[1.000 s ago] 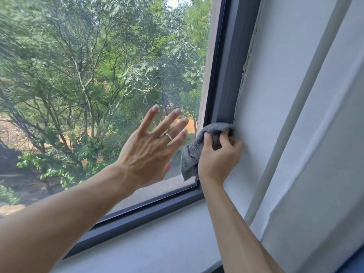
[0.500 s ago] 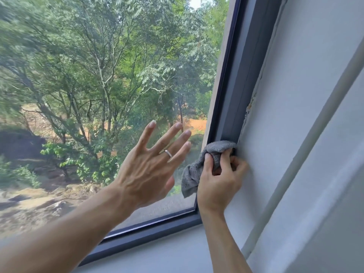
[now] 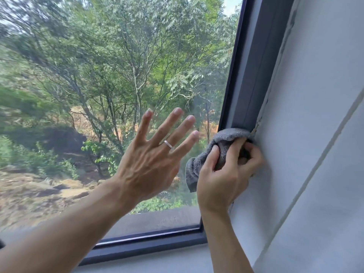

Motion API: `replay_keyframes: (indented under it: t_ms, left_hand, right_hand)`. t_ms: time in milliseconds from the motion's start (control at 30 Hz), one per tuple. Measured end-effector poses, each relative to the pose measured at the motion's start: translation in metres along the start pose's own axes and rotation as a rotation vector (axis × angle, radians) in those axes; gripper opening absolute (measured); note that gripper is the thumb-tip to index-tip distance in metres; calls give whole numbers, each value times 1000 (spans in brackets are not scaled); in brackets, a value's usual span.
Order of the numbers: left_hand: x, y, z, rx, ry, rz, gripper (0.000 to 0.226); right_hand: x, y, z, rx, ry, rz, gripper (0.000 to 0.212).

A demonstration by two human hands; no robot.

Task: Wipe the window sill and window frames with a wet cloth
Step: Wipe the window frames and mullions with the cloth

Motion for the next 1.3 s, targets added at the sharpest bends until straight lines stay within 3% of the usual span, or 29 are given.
replay_keyframes:
  t_ms: [367, 567, 667, 833, 1033, 1133, 1200, 1300]
  left_hand:
    - [-27, -17, -21, 2, 105, 102, 69]
    - [-43, -42, -38, -11, 97, 81, 86]
    - [-42, -49, -40, -33, 87, 102, 93]
    - [-30, -59, -41, 0, 27, 40, 107]
    - [-28, -61, -40, -8, -9, 27, 107]
    - [-32, -60, -40, -8, -17, 36, 106]
    - [-37, -57, -39, -13, -11, 60, 102]
    - [-53, -51, -39, -32, 17, 167, 92]
  right_hand:
    - [-1, -9, -5, -46, -8, 105, 32]
    - [0, -34, -53, -37, 109, 121, 34]
    - [-2, -29, -32, -12, 59, 130, 33]
    - [-6, -48, -74, -128, 123, 188, 30]
    - [-7, -35, -46, -152, 18, 243, 35]
    - [-10, -50, -82, -158, 51, 213, 35]
    - [-14, -62, -101, -135, 82, 197, 37]
    - [-15, -58, -80, -73, 0, 208, 47]
Point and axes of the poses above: each hand's wrist, its own z-axis away from the middle knuckle, its own x-axis out of the palm, y = z × x, the point moved 4 cm from there along -z, towards the middle knuckle, and after that the axes turned 12 degrees about -y, right-handed, at the moved point
